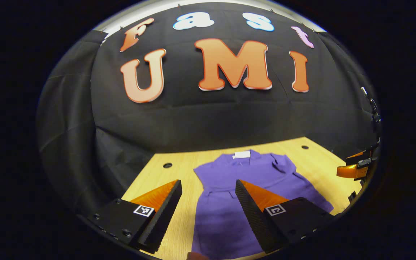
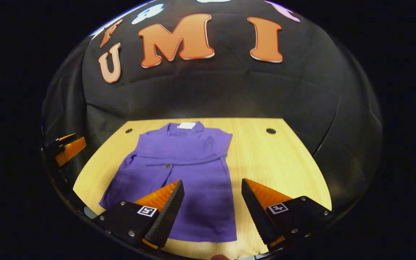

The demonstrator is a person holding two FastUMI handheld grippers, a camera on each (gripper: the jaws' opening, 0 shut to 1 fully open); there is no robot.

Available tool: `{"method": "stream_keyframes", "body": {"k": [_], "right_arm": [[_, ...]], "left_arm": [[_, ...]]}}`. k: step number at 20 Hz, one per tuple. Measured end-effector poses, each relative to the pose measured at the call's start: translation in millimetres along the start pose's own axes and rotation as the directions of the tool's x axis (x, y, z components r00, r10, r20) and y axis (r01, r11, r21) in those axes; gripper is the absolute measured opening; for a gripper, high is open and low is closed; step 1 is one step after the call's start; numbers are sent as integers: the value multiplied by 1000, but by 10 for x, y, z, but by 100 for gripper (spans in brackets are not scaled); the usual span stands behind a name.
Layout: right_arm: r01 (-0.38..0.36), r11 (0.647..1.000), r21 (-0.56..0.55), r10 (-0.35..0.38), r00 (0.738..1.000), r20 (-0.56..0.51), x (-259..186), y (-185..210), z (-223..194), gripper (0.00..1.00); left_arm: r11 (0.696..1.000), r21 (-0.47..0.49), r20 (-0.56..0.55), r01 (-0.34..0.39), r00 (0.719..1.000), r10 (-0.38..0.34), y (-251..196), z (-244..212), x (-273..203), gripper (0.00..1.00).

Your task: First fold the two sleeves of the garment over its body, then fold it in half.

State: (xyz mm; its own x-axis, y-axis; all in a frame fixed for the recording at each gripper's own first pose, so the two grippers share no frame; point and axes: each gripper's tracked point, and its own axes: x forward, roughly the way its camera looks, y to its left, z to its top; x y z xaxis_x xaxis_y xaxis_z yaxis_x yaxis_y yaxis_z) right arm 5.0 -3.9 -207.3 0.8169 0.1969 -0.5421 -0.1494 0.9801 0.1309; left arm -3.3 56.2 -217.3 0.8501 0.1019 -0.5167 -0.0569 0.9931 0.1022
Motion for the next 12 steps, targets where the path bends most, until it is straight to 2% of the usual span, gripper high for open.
{"method": "stream_keyframes", "body": {"k": [3,6,10,12], "right_arm": [[12,1000,7,-11,994,-107,135,-8,-295,95],[11,1000,21,-7,978,-206,127,-101,-681,95],[15,999,40,-1,945,-326,182,-134,-1074,96],[20,999,44,-1,921,-390,206,-163,-1267,96]], "left_arm": [[1000,11,-129,25,991,-24,-5,-418,66,96],[999,-1,-264,42,964,-41,-10,-838,24,96],[998,-32,-441,50,896,-59,12,-1387,10,100],[998,-30,-521,54,852,-61,-1,-1643,-13,98]]}}
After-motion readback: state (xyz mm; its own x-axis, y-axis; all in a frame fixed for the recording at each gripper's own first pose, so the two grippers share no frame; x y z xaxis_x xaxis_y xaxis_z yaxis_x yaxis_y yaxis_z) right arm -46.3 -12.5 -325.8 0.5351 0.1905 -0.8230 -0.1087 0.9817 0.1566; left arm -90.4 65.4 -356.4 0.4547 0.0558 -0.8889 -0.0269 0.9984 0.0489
